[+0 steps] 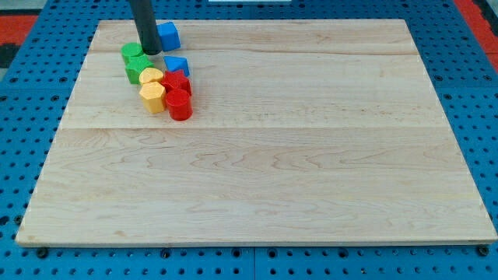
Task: Push the green circle into the group of blocks
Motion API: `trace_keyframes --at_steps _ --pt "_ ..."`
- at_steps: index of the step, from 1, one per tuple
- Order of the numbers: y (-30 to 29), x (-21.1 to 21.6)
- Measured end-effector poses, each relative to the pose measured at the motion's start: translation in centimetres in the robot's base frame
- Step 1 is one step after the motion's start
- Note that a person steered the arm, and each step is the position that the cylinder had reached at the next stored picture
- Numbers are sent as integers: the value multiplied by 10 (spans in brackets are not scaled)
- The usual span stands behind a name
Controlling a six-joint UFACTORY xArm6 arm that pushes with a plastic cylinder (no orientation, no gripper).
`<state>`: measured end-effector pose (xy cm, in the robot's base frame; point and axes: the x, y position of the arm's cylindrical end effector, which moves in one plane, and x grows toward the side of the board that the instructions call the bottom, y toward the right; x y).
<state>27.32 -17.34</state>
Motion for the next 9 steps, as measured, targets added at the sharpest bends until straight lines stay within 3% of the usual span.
trace_keyframes --at_steps 3,5,8,9 --pt "-2 -15" --pt "-56 37" --pt "-33 49" --pt "-85 43"
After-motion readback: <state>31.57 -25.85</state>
